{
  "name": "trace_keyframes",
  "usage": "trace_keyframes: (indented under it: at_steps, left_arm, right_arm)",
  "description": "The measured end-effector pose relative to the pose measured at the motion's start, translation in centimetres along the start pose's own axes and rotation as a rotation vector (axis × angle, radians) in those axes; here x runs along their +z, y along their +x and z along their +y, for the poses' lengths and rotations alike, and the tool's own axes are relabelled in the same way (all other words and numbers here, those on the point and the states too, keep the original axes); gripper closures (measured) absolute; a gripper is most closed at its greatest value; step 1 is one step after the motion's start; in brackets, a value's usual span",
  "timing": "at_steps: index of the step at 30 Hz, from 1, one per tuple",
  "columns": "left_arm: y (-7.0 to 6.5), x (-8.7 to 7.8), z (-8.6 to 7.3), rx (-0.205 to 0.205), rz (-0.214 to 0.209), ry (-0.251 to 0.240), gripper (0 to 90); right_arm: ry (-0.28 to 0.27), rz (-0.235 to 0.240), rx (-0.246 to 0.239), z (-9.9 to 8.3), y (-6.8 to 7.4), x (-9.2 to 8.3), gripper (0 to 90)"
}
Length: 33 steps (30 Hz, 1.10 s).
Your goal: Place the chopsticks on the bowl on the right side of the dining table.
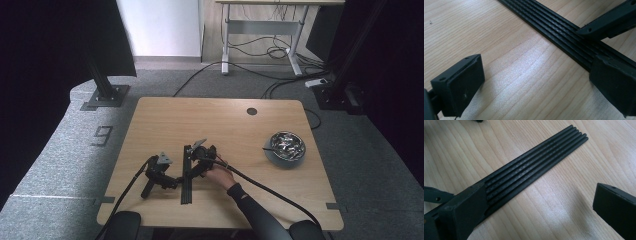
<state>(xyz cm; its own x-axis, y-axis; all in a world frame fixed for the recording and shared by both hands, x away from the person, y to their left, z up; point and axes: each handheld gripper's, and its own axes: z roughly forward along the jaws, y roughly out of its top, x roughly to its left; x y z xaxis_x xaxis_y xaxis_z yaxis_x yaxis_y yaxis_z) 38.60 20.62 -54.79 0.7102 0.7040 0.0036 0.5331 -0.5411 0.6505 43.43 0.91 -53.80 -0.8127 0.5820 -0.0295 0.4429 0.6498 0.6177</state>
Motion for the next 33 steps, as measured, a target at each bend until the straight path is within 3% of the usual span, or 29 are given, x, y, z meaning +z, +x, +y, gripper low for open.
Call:
trace_keyframes:
  at_steps: [8,18,21,23,27,33]
  left_arm:
    - [0.0,0.0,0.0,-0.001,0.0,0.0,0.0]
    - [0.0,0.0,0.0,-0.003,0.0,-0.001,0.0]
    - [0.0,0.0,0.0,-0.004,0.0,-0.002,0.0]
    - [0.0,0.0,0.0,-0.005,0.0,-0.002,0.0]
    - [0.0,0.0,0.0,-0.004,0.0,-0.002,0.0]
    - [0.0,0.0,0.0,-0.004,0.0,-0.002,0.0]
  right_arm:
    - [0.022,-0.043,-0.002,-0.3,-0.7,0.2,0.0]
    - [-0.027,-0.066,0.075,0.1,-2.4,0.4,0.0]
    - [-0.018,-0.088,0.106,0.0,-3.4,0.5,0.3]
    - [0.008,-0.115,0.097,-0.2,-3.8,0.5,0.0]
    - [0.02,-0.109,0.125,-0.4,-4.3,0.4,0.0]
    - [-0.047,-0.066,0.099,0.2,-3.0,0.0,0.0]
